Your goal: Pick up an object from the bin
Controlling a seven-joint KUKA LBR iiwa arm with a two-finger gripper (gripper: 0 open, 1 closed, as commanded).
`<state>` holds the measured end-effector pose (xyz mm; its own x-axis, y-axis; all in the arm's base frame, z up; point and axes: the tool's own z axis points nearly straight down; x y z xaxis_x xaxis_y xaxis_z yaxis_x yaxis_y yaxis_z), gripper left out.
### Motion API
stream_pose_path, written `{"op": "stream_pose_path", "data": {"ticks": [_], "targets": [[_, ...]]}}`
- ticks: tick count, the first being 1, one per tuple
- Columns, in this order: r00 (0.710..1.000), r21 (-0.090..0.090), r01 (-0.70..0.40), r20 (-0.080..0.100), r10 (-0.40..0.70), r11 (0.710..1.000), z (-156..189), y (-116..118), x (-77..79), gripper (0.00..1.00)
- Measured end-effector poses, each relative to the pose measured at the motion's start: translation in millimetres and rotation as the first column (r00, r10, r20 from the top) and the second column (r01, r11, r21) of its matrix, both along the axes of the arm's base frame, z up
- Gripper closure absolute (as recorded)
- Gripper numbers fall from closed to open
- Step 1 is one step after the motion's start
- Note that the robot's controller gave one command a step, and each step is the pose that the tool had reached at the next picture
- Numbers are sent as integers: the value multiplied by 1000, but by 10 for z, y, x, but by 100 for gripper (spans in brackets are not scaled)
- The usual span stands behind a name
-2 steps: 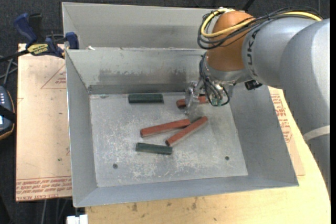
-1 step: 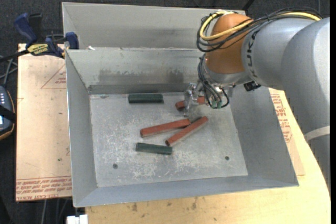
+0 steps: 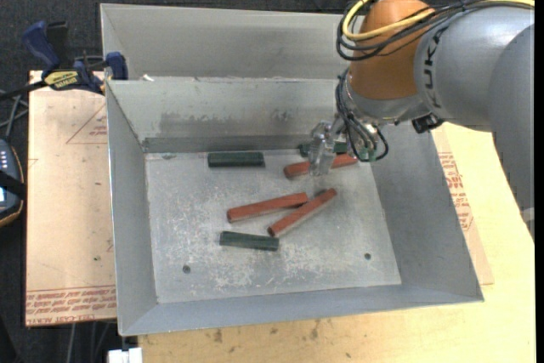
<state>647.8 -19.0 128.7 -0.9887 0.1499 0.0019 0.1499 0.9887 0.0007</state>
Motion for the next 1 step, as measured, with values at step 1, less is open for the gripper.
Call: {"op": "stream_pose_path", "data": {"ticks": [1], "targets": [[999,-1,-44,2,44,999,762,-81,-46,100]]}}
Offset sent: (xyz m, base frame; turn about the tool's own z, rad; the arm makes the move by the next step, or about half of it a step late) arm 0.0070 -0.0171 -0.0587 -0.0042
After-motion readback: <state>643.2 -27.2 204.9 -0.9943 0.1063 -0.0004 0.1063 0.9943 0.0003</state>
